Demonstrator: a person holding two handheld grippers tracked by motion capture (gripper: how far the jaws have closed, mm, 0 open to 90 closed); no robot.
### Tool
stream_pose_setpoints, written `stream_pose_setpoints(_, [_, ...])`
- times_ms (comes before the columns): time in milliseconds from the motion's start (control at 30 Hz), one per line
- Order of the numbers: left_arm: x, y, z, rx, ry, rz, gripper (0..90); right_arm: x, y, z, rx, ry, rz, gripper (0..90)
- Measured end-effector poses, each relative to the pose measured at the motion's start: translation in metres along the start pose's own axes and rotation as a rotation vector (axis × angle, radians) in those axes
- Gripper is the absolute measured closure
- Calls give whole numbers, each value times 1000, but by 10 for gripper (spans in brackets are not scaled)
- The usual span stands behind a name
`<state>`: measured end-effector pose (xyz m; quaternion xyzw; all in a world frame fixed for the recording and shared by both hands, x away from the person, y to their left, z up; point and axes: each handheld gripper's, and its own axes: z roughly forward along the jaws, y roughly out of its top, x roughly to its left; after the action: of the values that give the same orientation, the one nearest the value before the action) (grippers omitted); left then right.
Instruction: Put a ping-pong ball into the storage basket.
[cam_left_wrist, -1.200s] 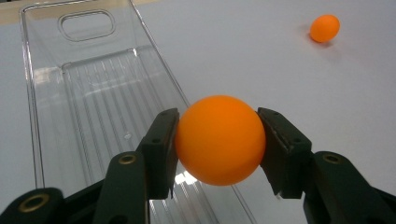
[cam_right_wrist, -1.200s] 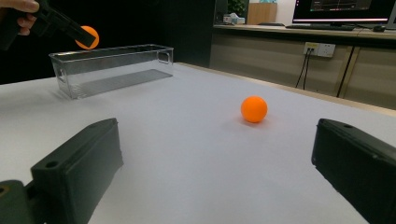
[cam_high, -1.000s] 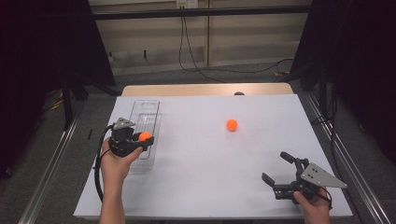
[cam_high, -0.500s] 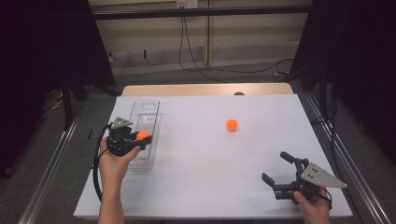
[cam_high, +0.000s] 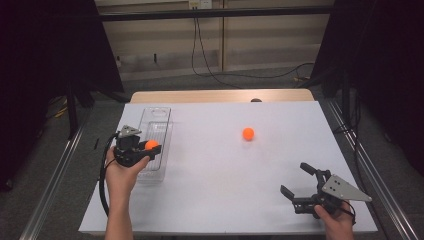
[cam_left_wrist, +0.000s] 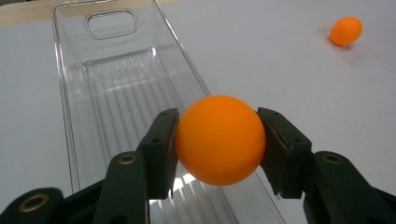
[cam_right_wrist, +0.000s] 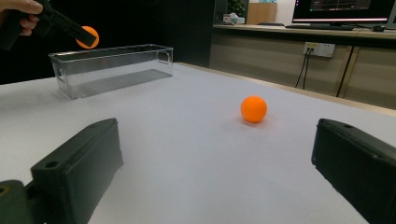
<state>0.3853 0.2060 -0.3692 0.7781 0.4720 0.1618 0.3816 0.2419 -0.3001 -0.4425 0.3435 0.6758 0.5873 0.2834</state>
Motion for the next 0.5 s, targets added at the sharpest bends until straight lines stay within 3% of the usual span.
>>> stream_pose_setpoints(500, [5,-3,3,4,24,-5,507,0,0,0,1,3,1,11])
